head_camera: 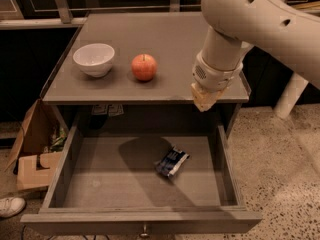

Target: Pick rxbar blueberry from top drawer and place on counter

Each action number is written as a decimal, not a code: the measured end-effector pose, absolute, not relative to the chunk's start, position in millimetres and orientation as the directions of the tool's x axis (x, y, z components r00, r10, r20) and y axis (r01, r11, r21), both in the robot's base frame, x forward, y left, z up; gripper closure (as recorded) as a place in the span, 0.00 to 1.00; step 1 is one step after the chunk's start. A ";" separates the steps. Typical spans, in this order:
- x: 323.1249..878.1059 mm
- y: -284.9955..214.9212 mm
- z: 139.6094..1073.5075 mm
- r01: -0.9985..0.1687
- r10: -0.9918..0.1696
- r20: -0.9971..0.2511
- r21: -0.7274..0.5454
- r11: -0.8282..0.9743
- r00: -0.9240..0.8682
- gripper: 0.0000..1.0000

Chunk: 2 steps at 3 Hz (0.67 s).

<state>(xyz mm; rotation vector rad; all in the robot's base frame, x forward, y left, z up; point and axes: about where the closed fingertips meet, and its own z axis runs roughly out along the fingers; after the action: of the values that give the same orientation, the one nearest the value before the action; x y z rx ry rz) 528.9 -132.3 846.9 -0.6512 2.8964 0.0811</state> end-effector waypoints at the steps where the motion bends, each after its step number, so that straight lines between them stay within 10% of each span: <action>1: 555.5 -124.8 866.1 -0.454 -0.442 -0.201 0.015 0.891 -0.874 1.00; 2: 558.8 -130.6 864.0 -0.440 -0.429 -0.197 0.016 0.898 -0.882 1.00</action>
Offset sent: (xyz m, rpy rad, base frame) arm 0.0354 0.0190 0.0240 0.0294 -0.0247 0.0572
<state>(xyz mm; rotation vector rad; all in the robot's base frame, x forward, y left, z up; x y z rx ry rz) 558.8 -130.6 864.0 -0.6641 2.8750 0.0897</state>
